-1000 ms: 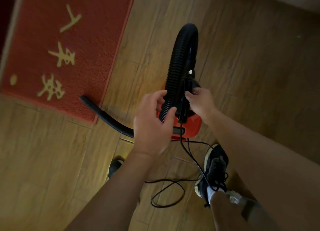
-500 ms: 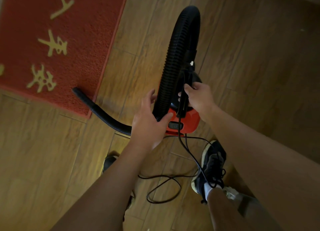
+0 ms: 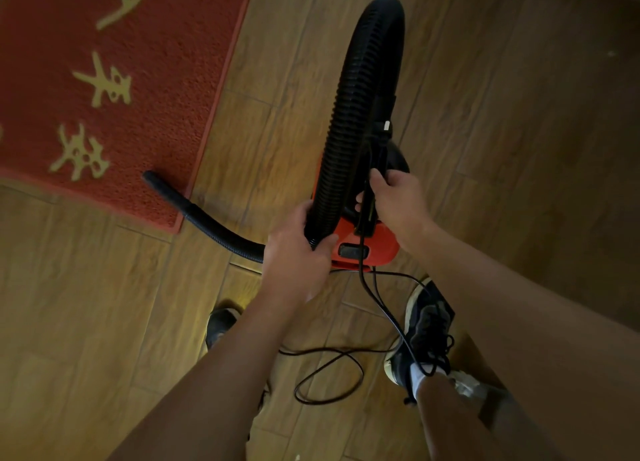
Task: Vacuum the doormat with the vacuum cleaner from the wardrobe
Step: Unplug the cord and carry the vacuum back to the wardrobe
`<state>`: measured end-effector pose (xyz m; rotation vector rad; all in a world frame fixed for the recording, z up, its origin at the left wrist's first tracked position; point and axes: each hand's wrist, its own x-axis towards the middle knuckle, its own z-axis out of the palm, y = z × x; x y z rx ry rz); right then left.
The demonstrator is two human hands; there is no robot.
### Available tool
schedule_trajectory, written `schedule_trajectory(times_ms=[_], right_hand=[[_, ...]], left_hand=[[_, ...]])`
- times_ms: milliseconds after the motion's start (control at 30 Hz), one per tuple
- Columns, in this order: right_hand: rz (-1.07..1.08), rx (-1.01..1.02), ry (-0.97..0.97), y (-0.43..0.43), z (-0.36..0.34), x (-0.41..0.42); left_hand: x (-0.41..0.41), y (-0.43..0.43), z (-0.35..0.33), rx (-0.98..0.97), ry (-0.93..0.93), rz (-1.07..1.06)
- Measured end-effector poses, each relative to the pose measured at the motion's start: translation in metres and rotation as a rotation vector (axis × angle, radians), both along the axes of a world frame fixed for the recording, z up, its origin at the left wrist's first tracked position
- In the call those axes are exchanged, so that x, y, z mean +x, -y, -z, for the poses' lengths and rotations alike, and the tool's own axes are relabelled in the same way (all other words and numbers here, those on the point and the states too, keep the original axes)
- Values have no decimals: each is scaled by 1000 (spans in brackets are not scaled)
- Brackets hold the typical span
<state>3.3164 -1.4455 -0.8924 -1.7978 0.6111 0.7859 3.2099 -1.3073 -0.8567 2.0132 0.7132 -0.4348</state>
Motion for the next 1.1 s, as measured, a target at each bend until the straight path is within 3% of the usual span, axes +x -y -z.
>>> schedule_trajectory(times_ms=[433, 1100], right_hand=[[-83, -60, 71, -5, -44, -17], [-99, 114, 215, -53, -223, -8]], left_hand=[[-18, -20, -40, -34, 134, -28], [6, -71, -200, -10, 433, -40]])
